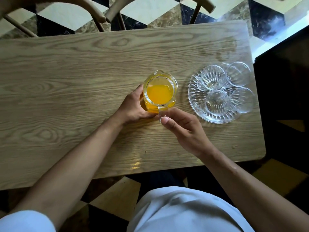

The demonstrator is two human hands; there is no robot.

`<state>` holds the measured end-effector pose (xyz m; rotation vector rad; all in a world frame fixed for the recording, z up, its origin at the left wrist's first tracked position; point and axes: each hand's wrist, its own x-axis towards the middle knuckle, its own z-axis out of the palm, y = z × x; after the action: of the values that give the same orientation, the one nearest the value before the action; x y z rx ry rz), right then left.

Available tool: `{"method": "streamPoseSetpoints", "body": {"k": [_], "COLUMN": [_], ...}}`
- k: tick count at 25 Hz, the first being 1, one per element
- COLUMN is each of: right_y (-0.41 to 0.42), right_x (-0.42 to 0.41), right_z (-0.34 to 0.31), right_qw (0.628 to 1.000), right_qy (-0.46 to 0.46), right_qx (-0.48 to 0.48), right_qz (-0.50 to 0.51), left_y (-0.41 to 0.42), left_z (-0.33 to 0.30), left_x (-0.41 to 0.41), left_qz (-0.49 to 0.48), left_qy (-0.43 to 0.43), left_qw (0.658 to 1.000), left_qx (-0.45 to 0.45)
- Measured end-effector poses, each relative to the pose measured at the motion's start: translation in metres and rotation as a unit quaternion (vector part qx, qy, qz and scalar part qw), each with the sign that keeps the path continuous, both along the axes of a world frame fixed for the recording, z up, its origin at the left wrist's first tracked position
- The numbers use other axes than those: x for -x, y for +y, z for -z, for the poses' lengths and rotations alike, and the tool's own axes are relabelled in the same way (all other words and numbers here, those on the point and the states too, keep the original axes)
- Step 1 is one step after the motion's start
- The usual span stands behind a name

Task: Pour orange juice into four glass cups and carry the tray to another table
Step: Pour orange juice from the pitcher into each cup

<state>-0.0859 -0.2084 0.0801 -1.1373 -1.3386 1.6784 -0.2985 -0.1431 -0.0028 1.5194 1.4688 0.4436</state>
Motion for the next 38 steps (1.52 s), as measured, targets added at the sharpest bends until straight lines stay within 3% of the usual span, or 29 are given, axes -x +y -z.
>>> {"method": "streamPoseSetpoints", "body": {"k": [12,19,31,38], "right_y": [-0.01,-0.043,-0.084,-0.082], "right_x": [-0.035,-0.1,-0.258,-0.31], "right_z": [-0.02,-0.038,-0.061,-0.066], "right_qw": [0.995,0.994,0.992,0.984], "right_qy": [-0.073,-0.06,-0.026,-0.007], "right_qx": [-0.065,-0.092,-0.033,-0.012], "right_qz": [0.019,0.02,0.119,0.18], "left_y": [-0.054,-0.112,-0.165,-0.15], "left_z": [-0.026,-0.045,-0.069,-0.068], "left_x": [-0.052,-0.129,-0.319,-0.365], "left_qz": [-0.143,-0.214,-0.233,-0.158], "left_qy": [0.03,-0.009,-0.034,-0.065], "left_qw": [0.989,0.977,0.972,0.985], "left_qx": [-0.017,0.011,-0.005,0.01]}}
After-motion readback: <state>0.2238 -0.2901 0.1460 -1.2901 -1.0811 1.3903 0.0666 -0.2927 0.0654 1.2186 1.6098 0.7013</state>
